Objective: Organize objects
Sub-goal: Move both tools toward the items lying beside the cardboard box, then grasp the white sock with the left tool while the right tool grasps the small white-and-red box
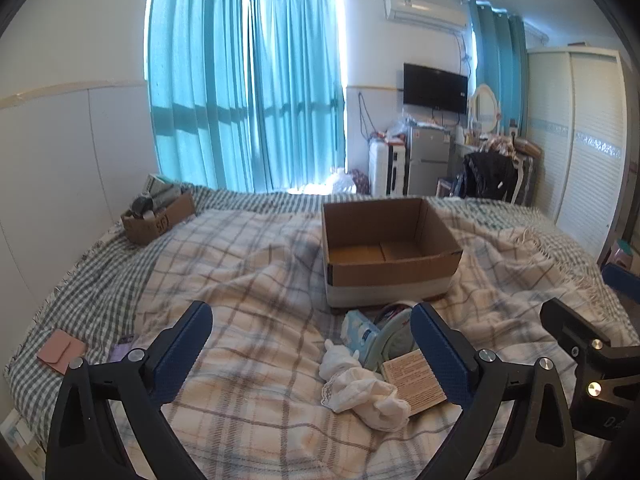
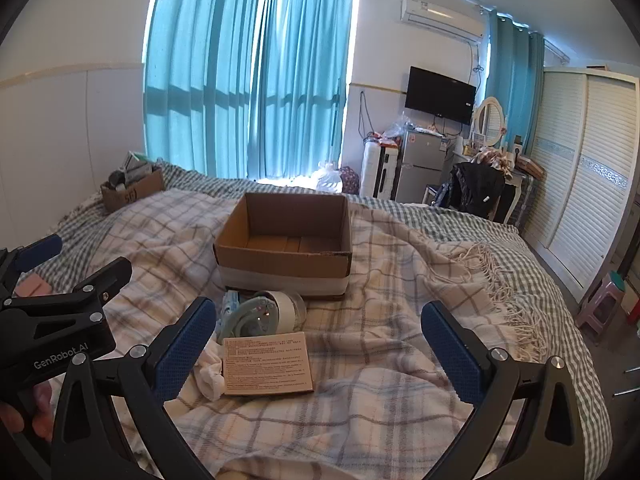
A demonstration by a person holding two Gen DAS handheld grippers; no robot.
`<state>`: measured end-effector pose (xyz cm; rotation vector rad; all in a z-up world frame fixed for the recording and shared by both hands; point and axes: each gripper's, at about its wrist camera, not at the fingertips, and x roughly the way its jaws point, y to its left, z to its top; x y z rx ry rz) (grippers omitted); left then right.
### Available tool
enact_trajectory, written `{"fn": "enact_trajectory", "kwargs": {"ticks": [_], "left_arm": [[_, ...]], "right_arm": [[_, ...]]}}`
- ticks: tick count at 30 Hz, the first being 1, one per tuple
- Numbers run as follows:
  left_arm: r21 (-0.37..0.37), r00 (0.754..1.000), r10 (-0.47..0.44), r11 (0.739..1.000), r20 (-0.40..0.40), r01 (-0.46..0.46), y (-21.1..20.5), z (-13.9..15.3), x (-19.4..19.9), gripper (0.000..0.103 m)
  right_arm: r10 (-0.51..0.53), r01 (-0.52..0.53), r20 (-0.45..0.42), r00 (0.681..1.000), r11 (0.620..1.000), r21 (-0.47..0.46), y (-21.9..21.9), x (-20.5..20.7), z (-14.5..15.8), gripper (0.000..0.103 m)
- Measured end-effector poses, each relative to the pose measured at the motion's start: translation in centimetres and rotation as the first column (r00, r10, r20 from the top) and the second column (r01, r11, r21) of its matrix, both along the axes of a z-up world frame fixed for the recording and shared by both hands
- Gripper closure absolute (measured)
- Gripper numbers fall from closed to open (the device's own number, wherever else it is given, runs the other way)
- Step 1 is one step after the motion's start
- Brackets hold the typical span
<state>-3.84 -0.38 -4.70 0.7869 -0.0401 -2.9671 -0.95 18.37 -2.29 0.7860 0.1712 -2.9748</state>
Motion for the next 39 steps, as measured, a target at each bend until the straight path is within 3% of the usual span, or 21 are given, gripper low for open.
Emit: {"fn": "enact_trajectory", "kwargs": {"ticks": [3,7,10,14,16,17,18,19,20,29,33,39], "left_arm": [[-0.01,0.998,0.003,1.0,0.064,-0.002,0.2,-1.9,-1.9,0.005],[-0.014,0.982,-0.007,1.0,0.188,0.01,0.3,-5.4,-4.6,0.013],[-0.017,0.954,-0.019,1.0,0.299,0.025,0.8,-8.8,-6.6,0.024],[-0.016,0.905,-0.057,0.997,0.422,0.07,1.8,-12.3,-8.4,0.027],[-0.018,0.875,-0.07,0.996,0.479,0.089,2.3,-14.1,-9.3,0.054],[-0.012,0.852,-0.082,0.995,0.517,0.103,2.5,-15.0,-9.6,0.061],[0.002,0.836,-0.101,0.993,0.54,0.118,2.5,-15.7,-9.7,0.081],[0.025,0.828,-0.124,0.991,0.548,0.132,2.6,-15.9,-9.7,0.093],[0.043,0.825,-0.145,0.988,0.546,0.145,2.7,-15.8,-9.4,0.094],[-0.072,0.919,-0.111,0.986,0.379,0.149,1.1,-8.9,-5.9,0.096],[-0.076,0.928,-0.098,0.988,0.36,0.134,0.0,-7.8,-6.1,0.096],[-0.049,0.923,-0.094,0.991,0.372,0.121,-1.5,-9.0,-7.2,0.096]], "right_arm": [[0.008,-0.008,0.032,0.999,1.0,0.006,0.2,-1.8,-1.0,0.0],[-0.001,0.001,0.084,0.996,1.0,-0.004,1.0,-4.8,-2.6,0.0],[-0.002,0.005,0.143,0.99,1.0,-0.027,1.8,-7.0,-4.5,0.0],[0.014,0.003,0.227,0.974,0.997,-0.076,2.5,-9.2,-6.9,0.0],[0.021,0.003,0.256,0.966,0.996,-0.092,2.8,-9.9,-7.8,0.0],[0.026,0.0,0.269,0.963,0.995,-0.098,2.7,-10.0,-8.0,0.0],[0.031,-0.002,0.282,0.959,0.995,-0.102,2.7,-10.3,-8.3,0.0],[0.035,-0.003,0.298,0.954,0.994,-0.105,2.7,-10.6,-8.6,0.0],[0.043,-0.009,0.309,0.95,0.994,-0.109,2.6,-10.6,-8.9,0.0],[0.103,-0.066,0.458,0.883,0.993,-0.097,0.5,-12.9,-13.0,0.001],[0.118,-0.086,0.519,0.846,0.993,-0.085,-0.6,-13.8,-15.0,0.005],[0.21,-0.117,0.585,0.784,0.974,-0.193,-1.5,-14.5,-16.9,0.005]]}}
